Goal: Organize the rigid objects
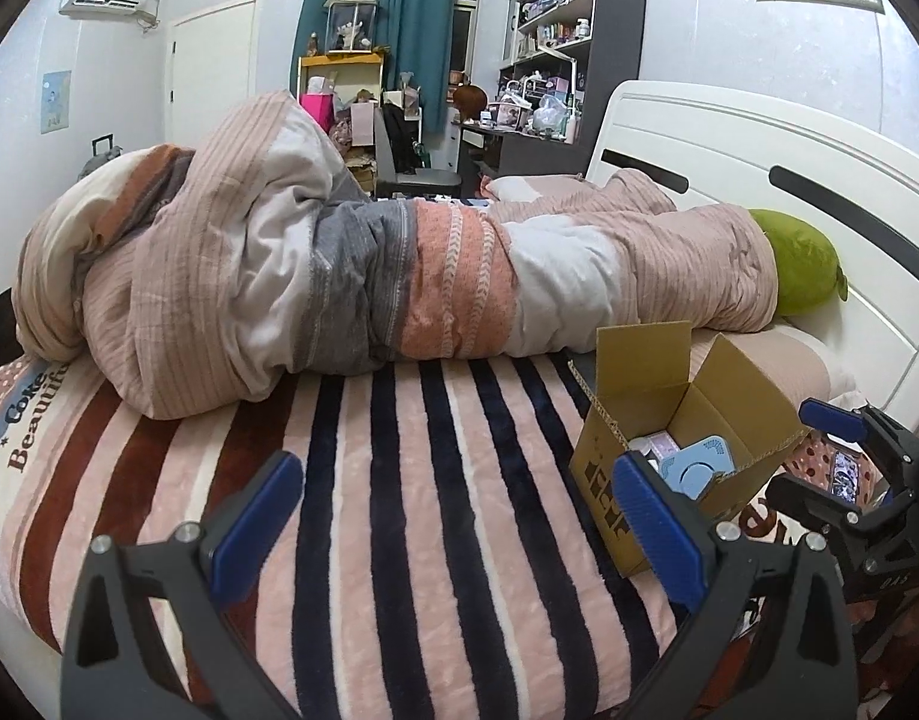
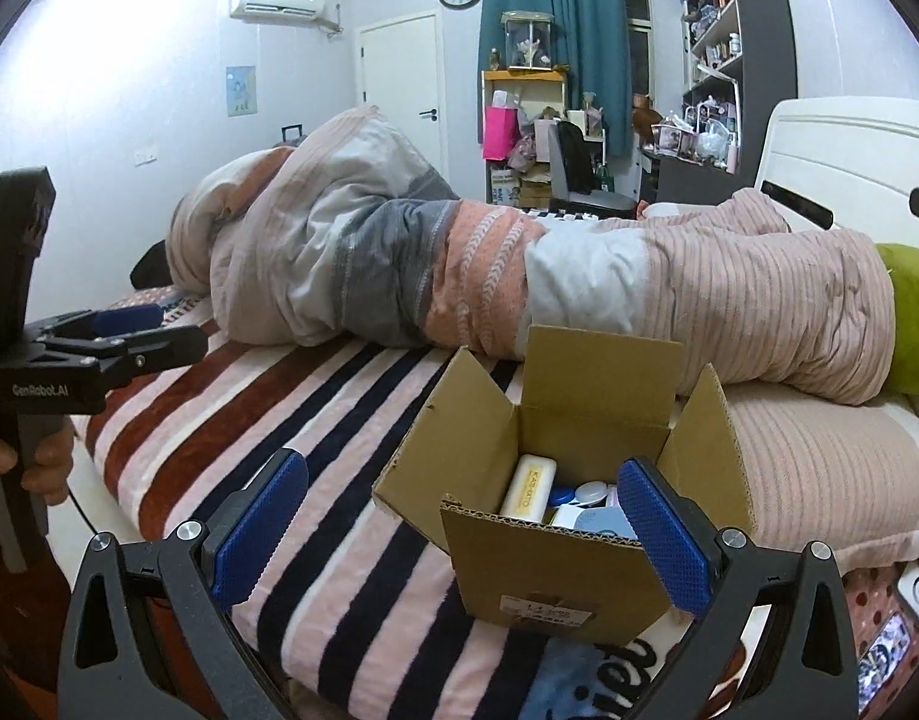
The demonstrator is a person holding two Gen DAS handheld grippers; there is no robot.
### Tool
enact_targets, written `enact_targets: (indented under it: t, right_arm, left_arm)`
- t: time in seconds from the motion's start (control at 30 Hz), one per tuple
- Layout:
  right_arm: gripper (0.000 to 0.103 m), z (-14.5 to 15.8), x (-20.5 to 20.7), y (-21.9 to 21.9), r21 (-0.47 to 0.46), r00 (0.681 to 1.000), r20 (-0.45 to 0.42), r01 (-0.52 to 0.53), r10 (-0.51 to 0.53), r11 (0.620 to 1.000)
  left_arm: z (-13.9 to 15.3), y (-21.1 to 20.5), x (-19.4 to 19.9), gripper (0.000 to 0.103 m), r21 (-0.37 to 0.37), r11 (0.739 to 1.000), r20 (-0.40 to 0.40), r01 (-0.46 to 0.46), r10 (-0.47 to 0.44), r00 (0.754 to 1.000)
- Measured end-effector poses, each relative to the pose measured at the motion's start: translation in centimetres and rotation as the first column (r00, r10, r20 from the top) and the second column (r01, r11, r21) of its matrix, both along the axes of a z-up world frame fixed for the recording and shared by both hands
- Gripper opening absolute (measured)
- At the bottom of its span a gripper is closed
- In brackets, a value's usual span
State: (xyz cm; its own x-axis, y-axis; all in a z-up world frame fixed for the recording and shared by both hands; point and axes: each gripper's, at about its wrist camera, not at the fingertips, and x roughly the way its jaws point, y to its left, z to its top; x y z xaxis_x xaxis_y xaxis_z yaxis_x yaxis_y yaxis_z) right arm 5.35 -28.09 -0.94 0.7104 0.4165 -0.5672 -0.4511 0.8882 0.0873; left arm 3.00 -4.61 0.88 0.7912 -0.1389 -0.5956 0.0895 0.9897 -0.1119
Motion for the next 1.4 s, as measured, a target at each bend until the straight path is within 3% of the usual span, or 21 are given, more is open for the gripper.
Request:
enact_targets:
  t: [1.4]
  right_arm:
    - [0.103, -0.3, -1.0, 0.3, 0.056, 1.000, -0.020, -0.005, 0.006, 0.998]
  left_arm:
    - [-0.6, 0.0, -0.9, 0.102, -0.014, 1.000, -0.008, 0.000, 0.000, 1.000]
